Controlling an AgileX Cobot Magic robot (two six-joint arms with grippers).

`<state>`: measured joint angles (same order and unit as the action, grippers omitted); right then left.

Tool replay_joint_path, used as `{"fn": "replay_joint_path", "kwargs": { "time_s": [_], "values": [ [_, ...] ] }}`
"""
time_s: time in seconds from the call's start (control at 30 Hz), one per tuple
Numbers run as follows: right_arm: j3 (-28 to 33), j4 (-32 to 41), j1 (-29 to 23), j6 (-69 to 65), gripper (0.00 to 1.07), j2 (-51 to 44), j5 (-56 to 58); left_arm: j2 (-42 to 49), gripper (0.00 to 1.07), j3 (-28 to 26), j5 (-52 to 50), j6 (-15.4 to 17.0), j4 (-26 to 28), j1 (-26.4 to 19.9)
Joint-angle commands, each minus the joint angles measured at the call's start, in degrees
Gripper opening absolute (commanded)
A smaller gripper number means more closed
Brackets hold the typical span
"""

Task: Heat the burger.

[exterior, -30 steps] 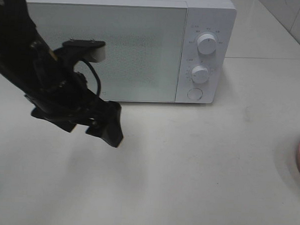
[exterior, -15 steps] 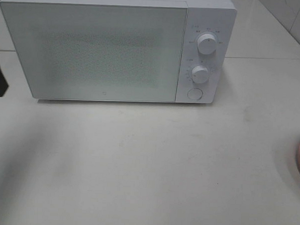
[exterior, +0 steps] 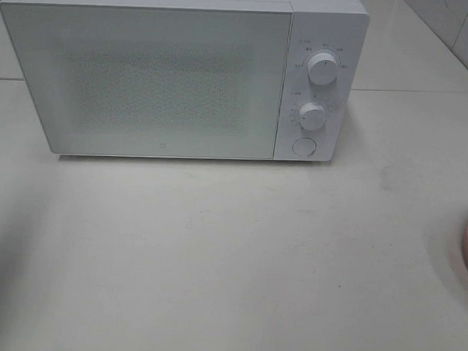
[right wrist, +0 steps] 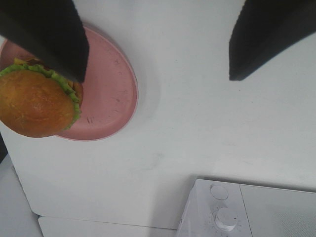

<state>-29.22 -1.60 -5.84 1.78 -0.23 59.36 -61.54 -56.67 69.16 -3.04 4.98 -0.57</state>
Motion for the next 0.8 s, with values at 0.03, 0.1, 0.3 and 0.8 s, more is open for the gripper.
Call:
{"fn": "replay_joint_path", "kwargs": {
  "time_s": [0.03,0.1,0.3,0.8],
  "values": [
    [0.2,-0.3,0.4,0.9,0.76,-1.5,-0.4,8.0,1.01,6.8,-2.5,1.1,-1.4,-0.2],
    [0.2,-0.3,0.4,0.9,0.76,-1.5,-0.4,9.6,1.01,8.7,-4.1,1.1,-1.5,-0.2],
    [0.2,-0.3,0.4,0.9,0.76,-1.5,-0.4,22.4,1.01,20.9,-14.2,0.2,-1.5,-0.2],
    [0.2,-0.3,0.4,0.9,0.76,-1.5,-0.4,40.4,1.01,26.7,-12.4,-2.8,0.8,-0.2]
  ]
}}
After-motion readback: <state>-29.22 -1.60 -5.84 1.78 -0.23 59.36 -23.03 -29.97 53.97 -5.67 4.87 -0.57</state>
